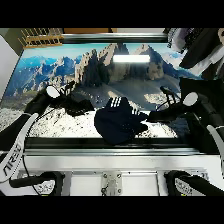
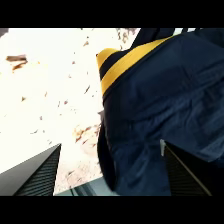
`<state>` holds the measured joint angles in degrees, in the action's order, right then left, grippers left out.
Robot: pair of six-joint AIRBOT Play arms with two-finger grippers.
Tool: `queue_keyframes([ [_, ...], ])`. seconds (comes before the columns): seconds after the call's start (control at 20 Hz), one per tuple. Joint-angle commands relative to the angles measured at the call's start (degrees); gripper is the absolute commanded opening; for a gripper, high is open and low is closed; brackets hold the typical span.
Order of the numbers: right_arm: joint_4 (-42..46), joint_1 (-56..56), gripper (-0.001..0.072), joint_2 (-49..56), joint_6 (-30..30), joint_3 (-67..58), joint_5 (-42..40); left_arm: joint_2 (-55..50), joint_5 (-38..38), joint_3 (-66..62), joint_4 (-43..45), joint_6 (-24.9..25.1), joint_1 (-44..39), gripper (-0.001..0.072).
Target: Fold the clothes and pants, and hang the long-sleeved shirts on hangers.
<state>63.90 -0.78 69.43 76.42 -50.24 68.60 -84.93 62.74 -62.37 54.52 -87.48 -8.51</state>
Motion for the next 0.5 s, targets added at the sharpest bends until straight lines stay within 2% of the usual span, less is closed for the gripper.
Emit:
queue_keyframes([
  [0.0, -3.13, 0.09, 0.0582, 0.42, -3.19, 8.31, -5.35, -8.28, 0.76, -3.58, -5.27, 3.10, -1.09, 0.0683],
  [0.15, -11.15, -0.70, 0.0581, 3.02, -8.55, 9.57, -5.77, -12.50, 3.15, -7.67, -5.16, 3.13, -3.43, 0.0683],
  [0.45, -14.91, -3.19, 0.0581, 7.56, -8.98, 9.55, -14.25, -14.32, 3.08, -9.31, -4.74, 3.08, -5.31, 0.0683],
])
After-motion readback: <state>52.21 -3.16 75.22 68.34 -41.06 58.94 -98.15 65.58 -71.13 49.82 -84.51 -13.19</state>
